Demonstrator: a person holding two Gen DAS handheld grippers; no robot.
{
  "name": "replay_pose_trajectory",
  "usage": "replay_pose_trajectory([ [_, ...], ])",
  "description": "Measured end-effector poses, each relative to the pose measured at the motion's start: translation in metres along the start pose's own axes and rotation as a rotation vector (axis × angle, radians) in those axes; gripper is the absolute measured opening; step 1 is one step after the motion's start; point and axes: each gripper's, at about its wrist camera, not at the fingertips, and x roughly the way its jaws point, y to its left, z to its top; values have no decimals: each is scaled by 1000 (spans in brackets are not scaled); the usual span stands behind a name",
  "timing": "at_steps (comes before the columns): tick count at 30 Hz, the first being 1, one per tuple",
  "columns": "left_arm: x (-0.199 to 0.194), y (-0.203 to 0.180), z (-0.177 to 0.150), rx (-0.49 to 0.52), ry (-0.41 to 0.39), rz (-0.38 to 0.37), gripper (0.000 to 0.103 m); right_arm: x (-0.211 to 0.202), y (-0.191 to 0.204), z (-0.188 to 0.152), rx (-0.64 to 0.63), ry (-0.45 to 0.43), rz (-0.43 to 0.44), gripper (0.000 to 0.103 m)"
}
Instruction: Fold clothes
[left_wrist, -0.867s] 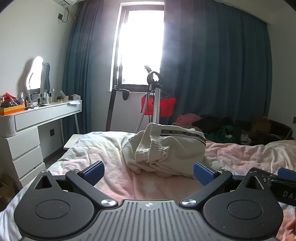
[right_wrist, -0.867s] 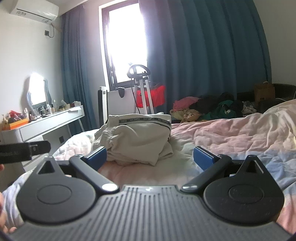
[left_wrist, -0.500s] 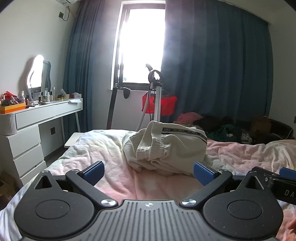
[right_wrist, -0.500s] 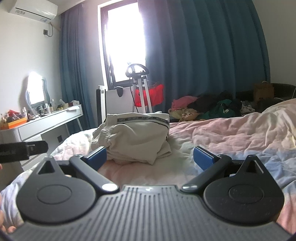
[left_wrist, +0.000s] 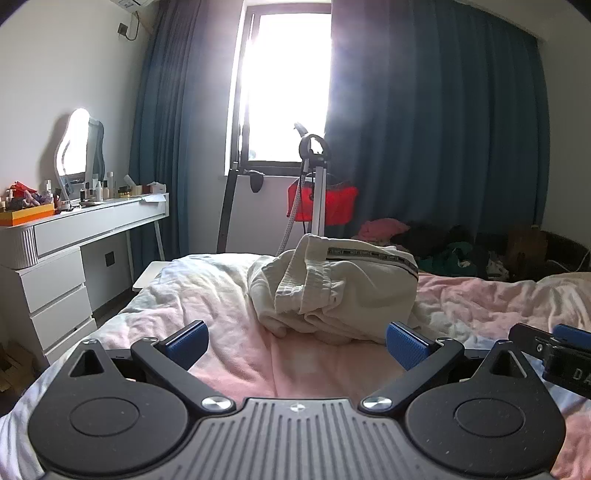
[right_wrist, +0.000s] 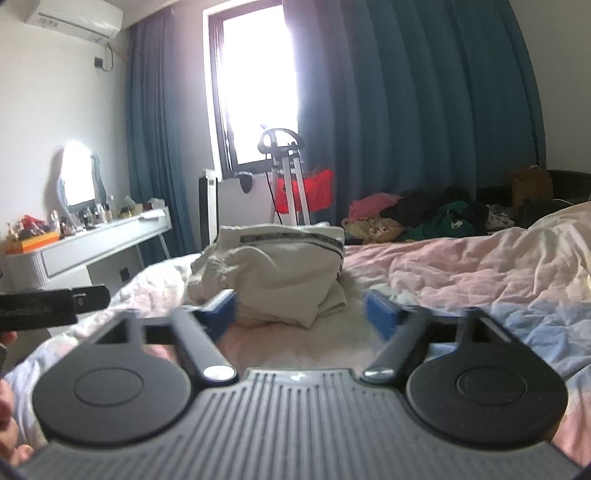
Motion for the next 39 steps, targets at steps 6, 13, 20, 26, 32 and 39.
replay_pose_trajectory([
  [6, -1, -1, -1, 9, -14, -10, 103, -1, -4, -1, 18, -8, -8, 60],
  [13, 10, -10, 10, 52, -6, -48, 103, -4, -10, -1, 51, -20, -27, 72],
  [20, 32, -11, 44, 40, -13, -22, 103, 0, -18, -3, 59, -10, -48, 87],
  [26, 46, 11, 32, -6, 1, -23, 103, 16, -17, -11, 61, 35, -35, 86],
  [32, 62, 50, 24, -81, 48, 67, 103, 71, -1, 15, 25, 81, 8, 86],
  [39, 104, 101, 14, -282, 160, 144, 103, 219, 50, 63, 17, 177, 75, 85],
])
